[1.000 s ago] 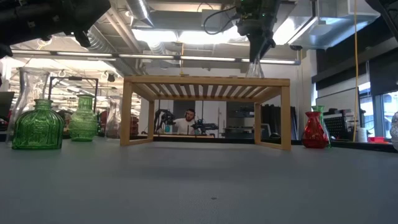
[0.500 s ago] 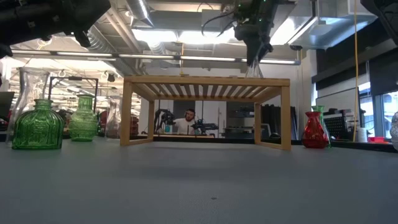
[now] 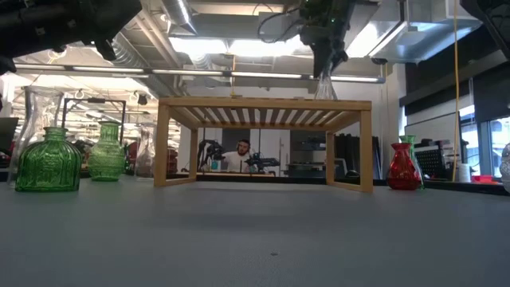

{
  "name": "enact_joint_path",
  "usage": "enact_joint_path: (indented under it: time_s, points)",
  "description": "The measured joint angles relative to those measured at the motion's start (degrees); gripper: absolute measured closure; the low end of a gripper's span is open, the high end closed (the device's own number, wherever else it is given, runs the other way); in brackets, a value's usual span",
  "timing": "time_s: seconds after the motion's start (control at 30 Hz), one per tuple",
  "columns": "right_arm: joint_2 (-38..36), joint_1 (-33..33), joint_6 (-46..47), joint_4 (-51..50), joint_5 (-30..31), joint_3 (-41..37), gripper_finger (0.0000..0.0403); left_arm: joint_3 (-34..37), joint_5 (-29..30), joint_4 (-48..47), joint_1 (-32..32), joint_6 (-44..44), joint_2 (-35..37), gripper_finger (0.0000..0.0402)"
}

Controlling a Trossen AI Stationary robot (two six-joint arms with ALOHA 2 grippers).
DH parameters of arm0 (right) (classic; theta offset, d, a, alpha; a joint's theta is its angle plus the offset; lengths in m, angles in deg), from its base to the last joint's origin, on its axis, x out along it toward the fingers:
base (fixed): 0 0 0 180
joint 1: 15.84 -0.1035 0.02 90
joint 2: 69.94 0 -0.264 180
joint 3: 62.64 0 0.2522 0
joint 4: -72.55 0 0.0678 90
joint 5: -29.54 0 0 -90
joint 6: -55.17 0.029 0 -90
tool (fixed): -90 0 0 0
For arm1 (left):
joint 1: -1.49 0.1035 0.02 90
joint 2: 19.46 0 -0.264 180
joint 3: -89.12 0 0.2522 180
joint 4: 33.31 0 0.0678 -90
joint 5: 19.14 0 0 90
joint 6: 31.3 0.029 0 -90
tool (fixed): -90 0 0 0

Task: Sort vases onto shelf
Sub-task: Put the transparent vase on the shelf

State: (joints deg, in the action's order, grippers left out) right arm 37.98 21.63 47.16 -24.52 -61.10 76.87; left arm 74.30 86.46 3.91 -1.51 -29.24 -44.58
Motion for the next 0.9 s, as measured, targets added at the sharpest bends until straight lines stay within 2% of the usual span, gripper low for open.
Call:
enact_joint_path:
  time_s: [0.4,0.8,0.9]
  points:
    - [-0.32,-1.27,-0.45,-5.87,-0.22,9.22,0.0212,0.00,0.00,0.00,0.00,-0.02,0.02,0.0399]
    - [-6.90,-4.87,0.12,-6.39,0.33,8.72,0.0212,0.00,0.00,0.00,-0.02,-0.31,0.00,0.0399]
    - [-7.43,-4.87,1.48,-6.43,3.03,8.75,0.0212,0.00,0.00,0.00,0.00,-0.35,0.00,0.0399]
